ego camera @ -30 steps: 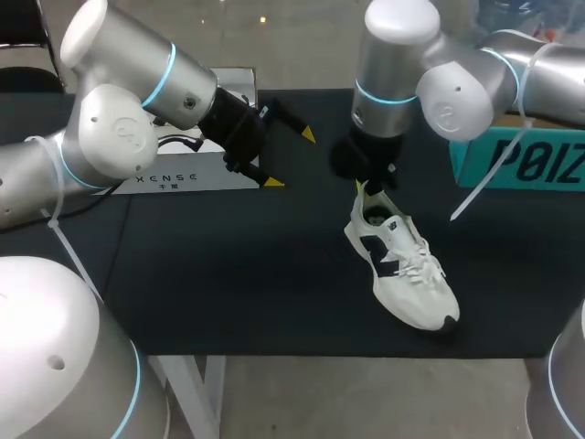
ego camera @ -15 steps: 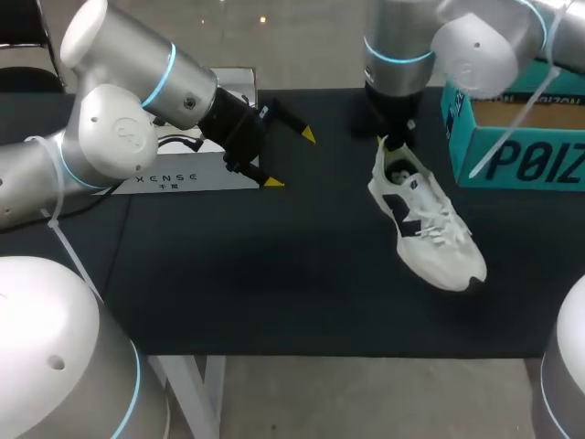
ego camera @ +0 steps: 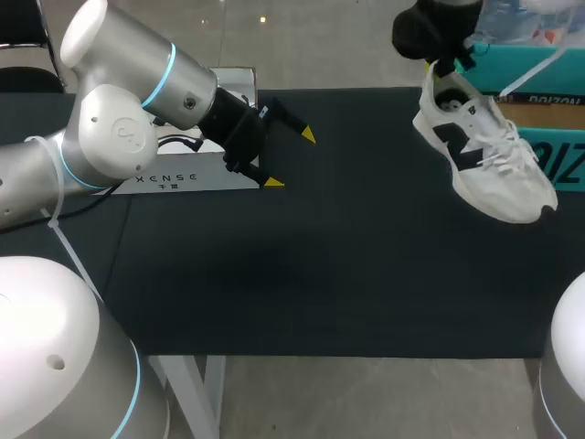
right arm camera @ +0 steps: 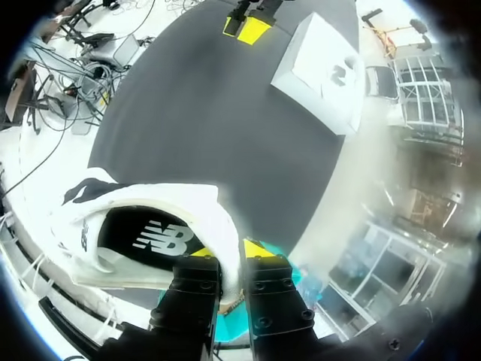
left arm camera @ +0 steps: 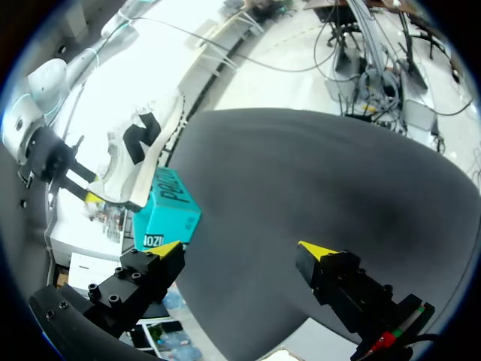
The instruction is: Take the shoe out of the shoebox, open the shoe tongue, remove and reinsert the insole, then place the shoe into the shoebox
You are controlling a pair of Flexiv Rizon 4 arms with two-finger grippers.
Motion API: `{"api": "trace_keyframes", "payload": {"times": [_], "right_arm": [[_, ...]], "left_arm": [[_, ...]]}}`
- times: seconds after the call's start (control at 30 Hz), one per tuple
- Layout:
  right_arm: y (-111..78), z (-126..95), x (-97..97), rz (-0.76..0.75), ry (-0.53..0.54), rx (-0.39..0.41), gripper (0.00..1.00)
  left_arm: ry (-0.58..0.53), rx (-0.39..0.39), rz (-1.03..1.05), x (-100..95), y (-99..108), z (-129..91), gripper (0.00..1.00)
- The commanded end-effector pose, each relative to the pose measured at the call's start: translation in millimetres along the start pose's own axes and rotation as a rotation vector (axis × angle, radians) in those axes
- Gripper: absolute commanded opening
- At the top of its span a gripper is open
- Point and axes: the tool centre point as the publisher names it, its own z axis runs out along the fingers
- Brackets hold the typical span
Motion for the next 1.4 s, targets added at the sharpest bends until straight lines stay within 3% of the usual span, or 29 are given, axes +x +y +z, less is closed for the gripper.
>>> {"api": "trace_keyframes", "payload": {"times": [0.03,0.73,0.83,0.87,0.97,1.07,1.23,1.4], "right_arm": [[-7.1,-5,7.8,-0.003,-0.015,-0.017,0.00],[-7.1,-5,7.8,-0.003,-0.015,-0.017,0.00],[-44.4,-6,4.2,0.137,-0.015,-0.022,0.00],[-56.2,-5,3.2,0.183,-0.010,0.010,0.00],[-86.4,-6,-2.1,0.347,-0.049,-0.028,0.00],[-113.6,6,-6.0,0.543,0.031,-0.103,0.00],[-153.5,24,-9.0,0.742,0.085,-0.119,0.00],[-180.6,25,-9.4,0.850,0.023,-0.181,0.00]], "left_arm": [[0.004,-0.002,0.001,-0.2,0,0,1.00],[0.004,-0.002,0.001,-0.2,0,0,1.00],[0.004,-0.002,0.001,-0.2,0,0,1.00],[0.004,-0.002,0.001,-0.2,0,0,1.00],[0.004,-0.002,0.001,-0.2,0,0,1.00],[0.004,-0.002,0.001,-0.2,0,0,1.00],[0.004,-0.002,0.001,-0.2,0,0,1.00],[0.004,-0.002,0.001,-0.2,0,0,1.00]]}}
